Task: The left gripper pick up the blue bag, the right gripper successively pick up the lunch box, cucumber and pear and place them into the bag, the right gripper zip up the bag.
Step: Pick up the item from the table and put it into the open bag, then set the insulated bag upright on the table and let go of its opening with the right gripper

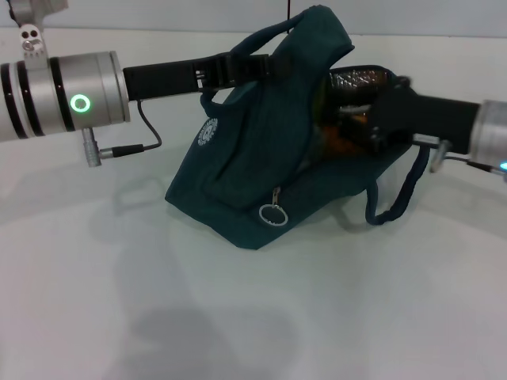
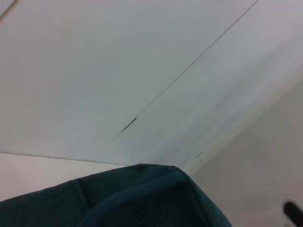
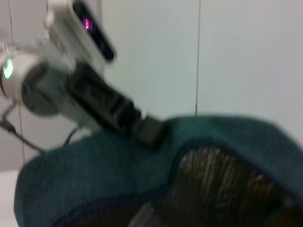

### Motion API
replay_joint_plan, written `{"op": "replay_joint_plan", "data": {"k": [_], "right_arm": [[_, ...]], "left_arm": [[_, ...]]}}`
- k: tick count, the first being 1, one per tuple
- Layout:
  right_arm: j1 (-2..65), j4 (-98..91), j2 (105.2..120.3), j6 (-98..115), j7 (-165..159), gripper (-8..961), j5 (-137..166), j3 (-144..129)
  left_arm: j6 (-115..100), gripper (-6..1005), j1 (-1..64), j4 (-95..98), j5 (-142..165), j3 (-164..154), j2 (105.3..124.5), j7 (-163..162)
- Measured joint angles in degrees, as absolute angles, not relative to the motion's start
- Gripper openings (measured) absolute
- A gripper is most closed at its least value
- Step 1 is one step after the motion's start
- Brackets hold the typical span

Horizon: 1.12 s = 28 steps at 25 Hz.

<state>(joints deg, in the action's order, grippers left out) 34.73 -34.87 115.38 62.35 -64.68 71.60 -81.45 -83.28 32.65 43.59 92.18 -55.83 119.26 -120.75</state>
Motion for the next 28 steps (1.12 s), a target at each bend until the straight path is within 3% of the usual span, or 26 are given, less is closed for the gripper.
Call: {"op": "replay_joint_plan", "data": {"k": [2,7,18,28], "right_arm": [[32.2,-37.5,115.47,64.2,-64.5,192,70.7,-80.3],[26.7,-40.4,115.47,72.9,-64.0,426,67.8,-74.3],[20.2,-32.5,115.3,76.9,-57.5,598,67.3,-67.1],[19.5,-26.7,115.31,70.5,-53.2,592,67.7,-66.8]], "left_arm": [[-83.2,64,32.6,43.6,92.2,-55.8,119.25,-120.7],[-83.1,65,32.4,43.6,92.1,-55.7,119.26,-120.6],[-82.8,65,31.8,43.5,92.2,-54.2,119.26,-120.4],[-82.2,64,31.4,43.4,92.1,-54.1,119.18,-120.4]]}}
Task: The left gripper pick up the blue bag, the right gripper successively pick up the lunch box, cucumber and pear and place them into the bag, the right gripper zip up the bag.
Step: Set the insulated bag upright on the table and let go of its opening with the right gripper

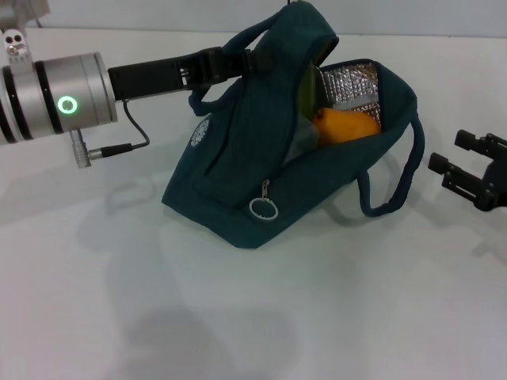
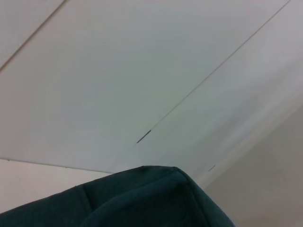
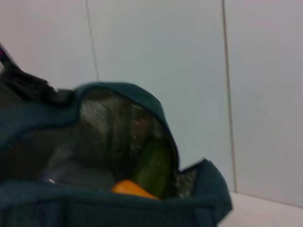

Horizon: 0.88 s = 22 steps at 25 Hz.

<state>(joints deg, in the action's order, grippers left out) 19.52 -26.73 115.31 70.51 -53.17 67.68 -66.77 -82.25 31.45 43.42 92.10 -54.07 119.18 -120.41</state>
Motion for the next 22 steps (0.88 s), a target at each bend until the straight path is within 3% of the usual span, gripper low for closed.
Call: {"op": "replay_joint_plan", "data": {"k": [12,22], "right_arm": [[29.9,-23.2,115.88,58.4,-53.5,591,67.8,-73.2],[32.5,-23.0,116.18,56.3,-53.5,590,65.7,-75.2]], "left_arm": [[-82.3,65,31.7,43.4,92.1,-53.5,119.24,-120.5],[-82.3,64,31.2,43.4,92.0,-53.4,119.35,-120.4]]}}
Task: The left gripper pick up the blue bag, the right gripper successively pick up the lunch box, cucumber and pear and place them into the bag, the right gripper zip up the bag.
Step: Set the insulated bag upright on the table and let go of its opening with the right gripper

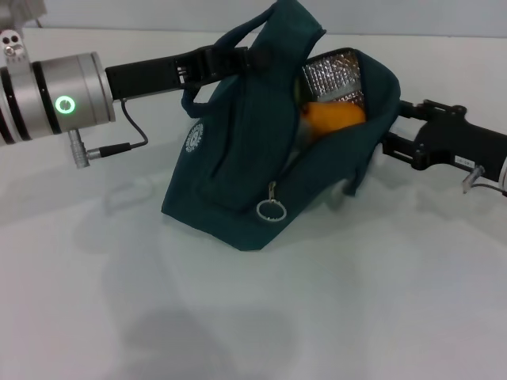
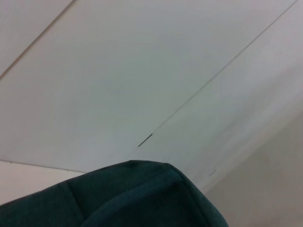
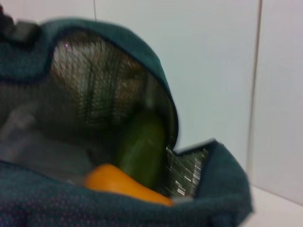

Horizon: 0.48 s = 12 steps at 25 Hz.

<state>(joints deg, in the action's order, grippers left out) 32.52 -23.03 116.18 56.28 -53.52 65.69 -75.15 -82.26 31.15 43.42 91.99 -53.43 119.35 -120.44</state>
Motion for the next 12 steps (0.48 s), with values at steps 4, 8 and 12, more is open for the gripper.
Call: {"op": "replay_joint_plan", "data": {"k": [4,8,12], "right_arm": [[31.5,-23.8,115.94,62.8,-55.0,589,65.6,-76.2],[31.0,-24.1,115.76,61.3,-56.6,589,65.6,-76.3],[31.3,-24.2,116.07,57.2,-56.3,516,65.9,-76.6]], "left_arm": [[-82.3,65,30.5,43.4,91.9,-53.1,119.33,-120.4],[-82.6,64,30.3,43.4,91.9,-52.8,119.29,-120.3],[-82.7,65,30.2,43.4,91.8,-52.8,119.3,-120.0]]}}
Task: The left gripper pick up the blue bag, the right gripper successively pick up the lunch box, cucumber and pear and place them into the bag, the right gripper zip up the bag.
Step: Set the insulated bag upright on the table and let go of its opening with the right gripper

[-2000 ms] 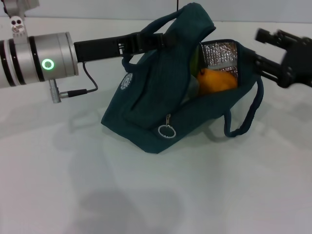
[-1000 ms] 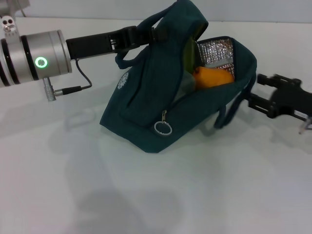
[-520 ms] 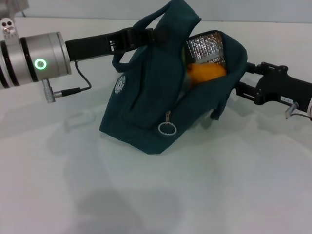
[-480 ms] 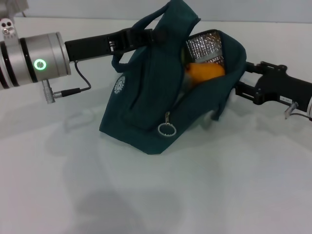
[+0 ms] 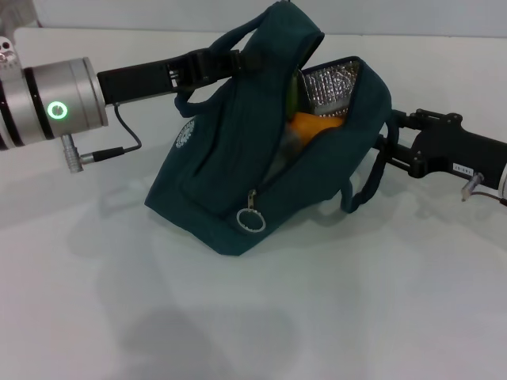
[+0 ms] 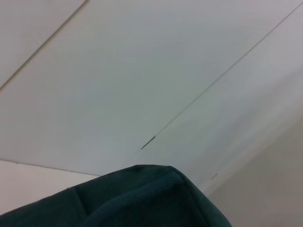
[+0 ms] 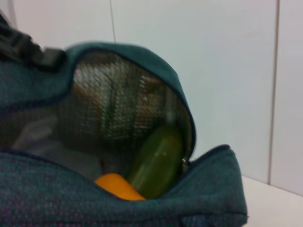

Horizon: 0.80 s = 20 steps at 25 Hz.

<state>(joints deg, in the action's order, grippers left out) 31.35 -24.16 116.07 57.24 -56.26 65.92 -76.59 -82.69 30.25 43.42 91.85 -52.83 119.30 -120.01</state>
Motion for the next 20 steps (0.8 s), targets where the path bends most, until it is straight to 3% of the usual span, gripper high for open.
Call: {"op": "replay_joint_plan", "data": {"k": [9,16,20], "right_arm": [[28.7,-24.4,116.2,54.8,-49.3,338,51.3,-76.1],[22.1,-24.5,115.54,77.2,-40.0,189,38.0,-76.0],[21.9,-24.5,115.26,84.3,-40.8,107,38.2,-76.2]], "left_arm": [[-83.1,65,29.5,42.6,91.8,-52.8,119.39,-119.8],[-87.1,64,29.2,38.2,91.8,-52.7,118.86,-119.3],[-89.4,65,29.5,34.7,91.8,-52.7,118.55,-118.9]]}}
